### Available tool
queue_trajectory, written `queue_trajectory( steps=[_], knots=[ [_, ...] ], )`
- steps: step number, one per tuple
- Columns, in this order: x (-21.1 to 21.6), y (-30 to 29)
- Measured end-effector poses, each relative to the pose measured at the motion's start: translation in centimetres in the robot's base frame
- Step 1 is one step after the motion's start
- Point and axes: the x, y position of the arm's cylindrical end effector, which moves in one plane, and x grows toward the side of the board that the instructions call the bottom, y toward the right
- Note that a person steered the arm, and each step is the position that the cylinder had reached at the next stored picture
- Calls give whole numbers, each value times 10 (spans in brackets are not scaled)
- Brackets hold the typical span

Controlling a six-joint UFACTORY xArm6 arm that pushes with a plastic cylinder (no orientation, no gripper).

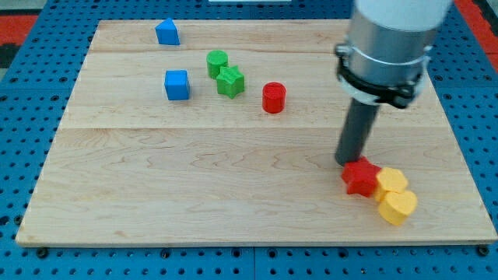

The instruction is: Place your arm to the top right of the red circle

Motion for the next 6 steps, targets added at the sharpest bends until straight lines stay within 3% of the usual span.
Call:
queue_trajectory(
  steps=[1, 3, 5, 6],
  knots=[
    [-6, -12],
    [-84, -17],
    [-170, -70],
    [-191, -139]
  ],
)
